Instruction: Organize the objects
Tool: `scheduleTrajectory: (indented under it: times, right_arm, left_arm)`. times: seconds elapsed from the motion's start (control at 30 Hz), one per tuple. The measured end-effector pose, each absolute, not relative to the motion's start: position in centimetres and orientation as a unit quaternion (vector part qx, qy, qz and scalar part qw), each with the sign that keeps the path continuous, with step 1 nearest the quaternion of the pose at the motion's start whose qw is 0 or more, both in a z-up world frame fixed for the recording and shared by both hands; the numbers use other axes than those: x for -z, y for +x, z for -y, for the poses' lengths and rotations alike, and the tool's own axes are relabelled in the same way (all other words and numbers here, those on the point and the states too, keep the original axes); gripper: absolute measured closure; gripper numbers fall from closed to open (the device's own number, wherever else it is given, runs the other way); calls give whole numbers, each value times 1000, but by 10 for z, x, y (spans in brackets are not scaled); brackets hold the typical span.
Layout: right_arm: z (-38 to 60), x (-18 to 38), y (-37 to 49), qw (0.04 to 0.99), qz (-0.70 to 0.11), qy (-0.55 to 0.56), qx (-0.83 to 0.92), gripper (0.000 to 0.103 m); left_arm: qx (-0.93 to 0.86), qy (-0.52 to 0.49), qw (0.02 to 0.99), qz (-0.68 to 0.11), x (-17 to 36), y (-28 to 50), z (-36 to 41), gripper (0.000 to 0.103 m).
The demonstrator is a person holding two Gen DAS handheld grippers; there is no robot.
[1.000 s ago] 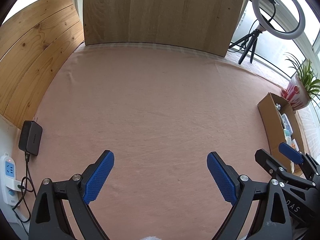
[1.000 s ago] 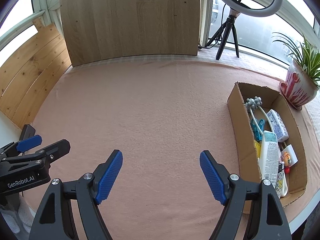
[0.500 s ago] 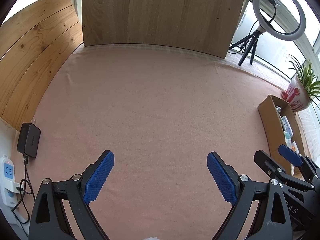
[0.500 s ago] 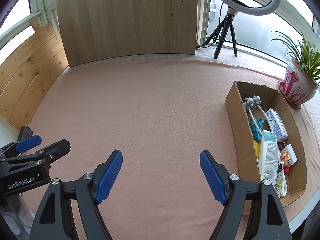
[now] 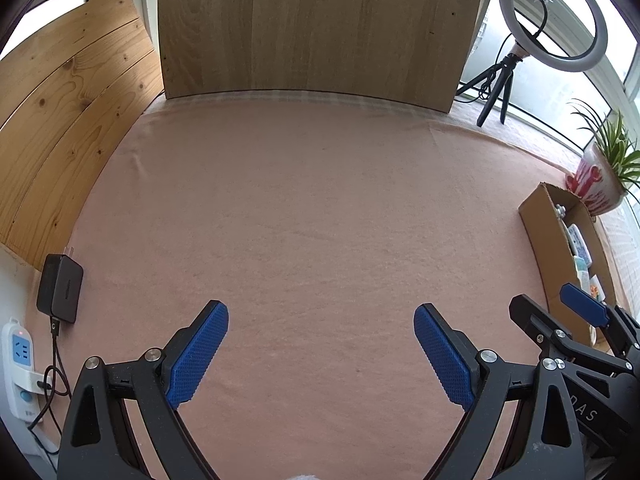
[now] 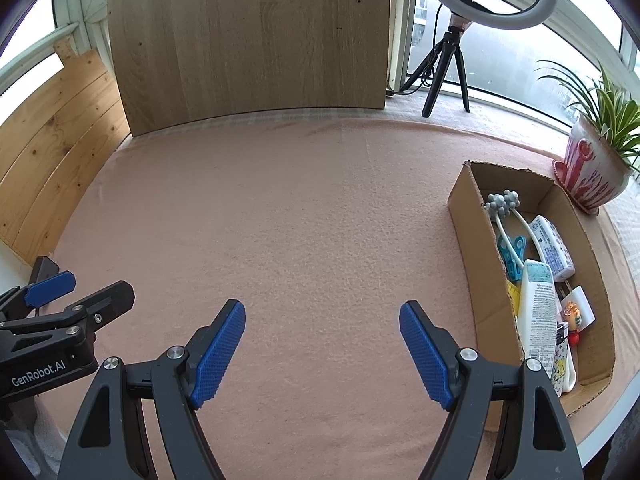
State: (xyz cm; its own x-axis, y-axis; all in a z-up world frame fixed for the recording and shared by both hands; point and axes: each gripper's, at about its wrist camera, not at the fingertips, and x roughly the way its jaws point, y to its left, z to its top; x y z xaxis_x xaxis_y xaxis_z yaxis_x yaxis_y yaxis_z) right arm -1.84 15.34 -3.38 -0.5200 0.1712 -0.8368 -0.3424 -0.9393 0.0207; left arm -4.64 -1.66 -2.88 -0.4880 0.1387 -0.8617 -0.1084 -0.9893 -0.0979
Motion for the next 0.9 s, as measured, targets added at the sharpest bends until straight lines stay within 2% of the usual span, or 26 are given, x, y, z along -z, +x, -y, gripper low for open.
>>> scheduleTrajectory:
  times: [0.9]
  right_arm:
    - [-156,45,-19,153,-85,-478,-861,27]
  left_arm:
    - [-856,-513,65,33,42,-46,17,7]
